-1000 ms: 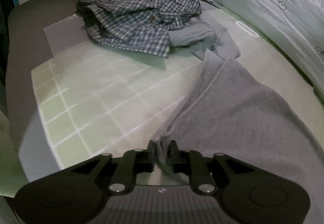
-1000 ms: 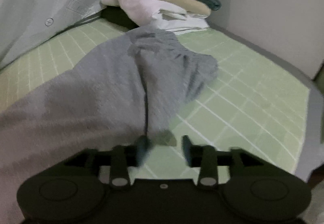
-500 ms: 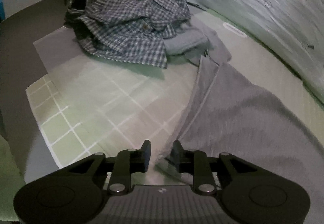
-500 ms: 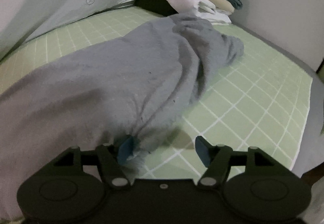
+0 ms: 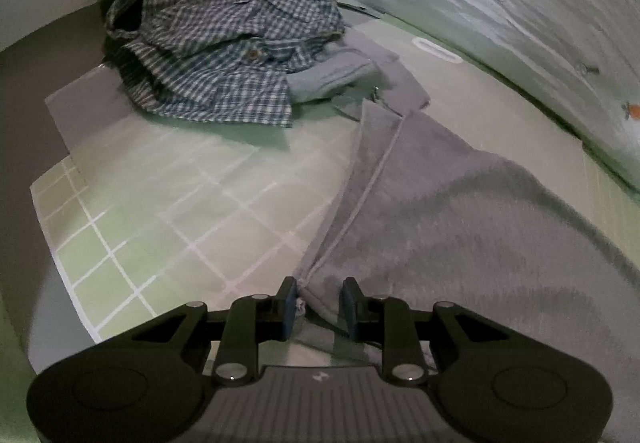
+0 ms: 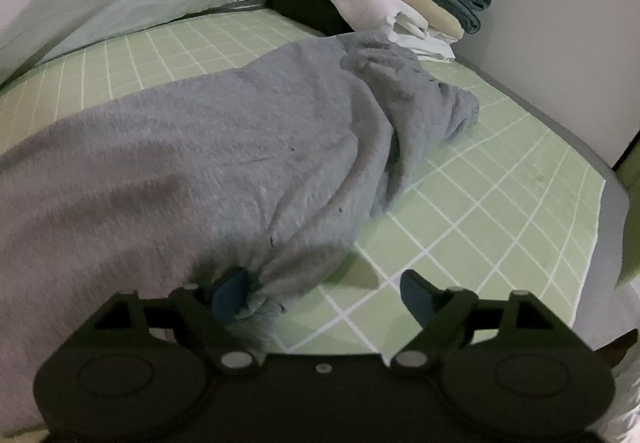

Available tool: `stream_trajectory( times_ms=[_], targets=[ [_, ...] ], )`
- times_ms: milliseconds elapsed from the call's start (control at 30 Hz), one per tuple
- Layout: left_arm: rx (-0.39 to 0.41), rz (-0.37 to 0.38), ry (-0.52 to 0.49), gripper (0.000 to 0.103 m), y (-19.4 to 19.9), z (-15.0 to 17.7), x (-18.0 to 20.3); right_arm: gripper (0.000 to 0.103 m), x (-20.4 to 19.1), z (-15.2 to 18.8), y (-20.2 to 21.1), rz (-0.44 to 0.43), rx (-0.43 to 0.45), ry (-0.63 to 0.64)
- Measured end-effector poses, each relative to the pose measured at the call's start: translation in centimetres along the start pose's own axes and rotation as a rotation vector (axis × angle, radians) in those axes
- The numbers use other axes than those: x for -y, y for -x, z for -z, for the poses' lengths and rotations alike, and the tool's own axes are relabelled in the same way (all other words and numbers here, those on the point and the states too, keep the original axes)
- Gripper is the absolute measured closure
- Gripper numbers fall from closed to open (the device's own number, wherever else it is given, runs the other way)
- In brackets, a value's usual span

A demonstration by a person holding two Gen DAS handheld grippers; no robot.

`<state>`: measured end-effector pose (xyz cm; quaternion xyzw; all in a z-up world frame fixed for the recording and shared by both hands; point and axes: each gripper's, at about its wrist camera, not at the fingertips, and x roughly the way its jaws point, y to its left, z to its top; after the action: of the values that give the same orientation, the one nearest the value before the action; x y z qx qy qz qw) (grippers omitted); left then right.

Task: Fold clothes

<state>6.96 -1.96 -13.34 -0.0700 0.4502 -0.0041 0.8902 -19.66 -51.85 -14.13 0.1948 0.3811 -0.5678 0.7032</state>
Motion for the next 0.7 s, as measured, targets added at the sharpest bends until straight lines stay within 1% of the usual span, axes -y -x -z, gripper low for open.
stream_trajectory(
  times_ms=[100,267,300,333,367,467,533,633,700],
  targets=[
    [0.005,-0.018,-0.011,0.077,0.0,0.1,0.3,0.019,0.2,0.2,0.0,-0.004,0.005,-0.012],
    [0.040,-0.046,-0.031,0.077,0.7,-0.1,0.1,0.018,0.2,0.4,0.0,-0.005,0.014,-0.028],
    [0.045,-0.037,-0.034,0.082,0.8,-0.1,0.1,0.018,0.1,0.5,0.0,-0.003,0.017,-0.029],
    [0.047,-0.018,-0.037,0.098,0.9,0.0,0.1,0.018,0.1,0.5,0.0,0.000,0.019,-0.028],
    [0.050,-0.007,-0.045,0.099,1.0,0.0,0.2,0.018,0.0,0.5,0.0,0.003,0.021,-0.028],
    [0.060,-0.003,-0.074,0.100,1.1,0.4,0.7,0.017,-0.1,0.6,0.1,0.009,0.026,-0.027],
    [0.072,-0.020,-0.069,0.100,1.5,0.4,0.8,0.016,0.0,0.7,0.1,0.004,0.027,-0.030],
    [0.112,-0.076,-0.036,0.100,3.2,0.2,-0.1,0.016,0.4,0.7,0.0,-0.006,0.026,-0.034],
    [0.091,-0.096,0.015,0.100,3.4,0.4,-1.1,0.016,0.5,0.7,-0.1,-0.008,0.027,-0.036]
  ],
)
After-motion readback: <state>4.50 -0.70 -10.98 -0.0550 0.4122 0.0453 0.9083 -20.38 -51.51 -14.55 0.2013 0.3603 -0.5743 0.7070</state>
